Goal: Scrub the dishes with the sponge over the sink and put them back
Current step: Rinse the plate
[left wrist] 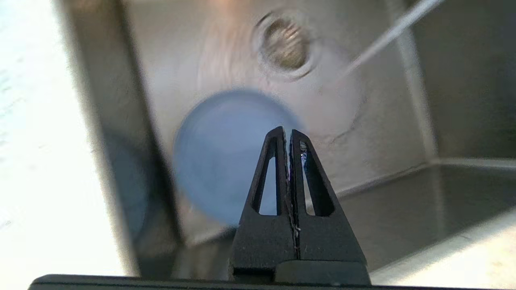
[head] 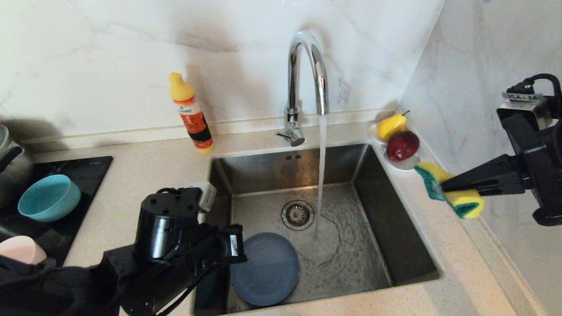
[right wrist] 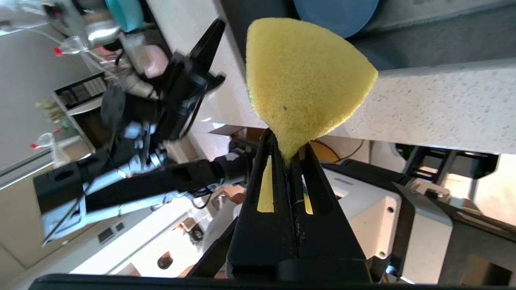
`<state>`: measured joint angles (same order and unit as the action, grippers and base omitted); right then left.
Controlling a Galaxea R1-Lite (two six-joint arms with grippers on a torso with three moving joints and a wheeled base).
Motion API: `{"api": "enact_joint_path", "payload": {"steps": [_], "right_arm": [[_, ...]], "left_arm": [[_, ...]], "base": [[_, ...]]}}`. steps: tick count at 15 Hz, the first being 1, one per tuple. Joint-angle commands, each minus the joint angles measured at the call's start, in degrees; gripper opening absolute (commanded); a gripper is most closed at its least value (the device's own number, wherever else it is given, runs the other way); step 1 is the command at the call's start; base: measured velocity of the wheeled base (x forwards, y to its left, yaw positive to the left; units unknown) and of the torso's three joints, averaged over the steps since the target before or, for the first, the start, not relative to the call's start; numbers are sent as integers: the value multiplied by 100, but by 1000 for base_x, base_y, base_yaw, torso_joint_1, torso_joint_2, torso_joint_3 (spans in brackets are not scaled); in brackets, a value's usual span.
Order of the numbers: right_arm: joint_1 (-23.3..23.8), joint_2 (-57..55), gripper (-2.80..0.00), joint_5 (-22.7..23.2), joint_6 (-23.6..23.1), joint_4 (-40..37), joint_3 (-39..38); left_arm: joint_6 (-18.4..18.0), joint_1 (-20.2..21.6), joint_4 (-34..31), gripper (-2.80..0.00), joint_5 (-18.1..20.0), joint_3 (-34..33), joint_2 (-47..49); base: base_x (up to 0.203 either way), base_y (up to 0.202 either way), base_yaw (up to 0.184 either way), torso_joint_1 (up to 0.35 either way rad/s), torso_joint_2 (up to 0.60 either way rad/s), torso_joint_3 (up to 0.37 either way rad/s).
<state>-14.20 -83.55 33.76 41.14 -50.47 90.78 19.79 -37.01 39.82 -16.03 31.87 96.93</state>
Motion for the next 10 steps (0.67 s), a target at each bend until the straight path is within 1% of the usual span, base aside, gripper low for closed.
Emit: {"api": "enact_joint_path", "payload": {"steps": [1,3,6,10], "right_arm": [[127,208,-280,190,25,-2,-168],[188,318,-280,294,25,7,-352],[286,452,-280,408,17,92,-608],[319,714,-280,510,31,617,-1260]], "left_arm": [[119,182,-1568,-280,-19,814,32],[378,262,-2841,-280,-22,1625,78],[741,317,-4268,-280,-25,2618,448],[1173,494,-5078,-280,-68,3564,1261]], "base": [[0,0,0,0,0,0],[0,0,0,0,0,0],[0,0,0,0,0,0],[0,0,0,0,0,0]]}}
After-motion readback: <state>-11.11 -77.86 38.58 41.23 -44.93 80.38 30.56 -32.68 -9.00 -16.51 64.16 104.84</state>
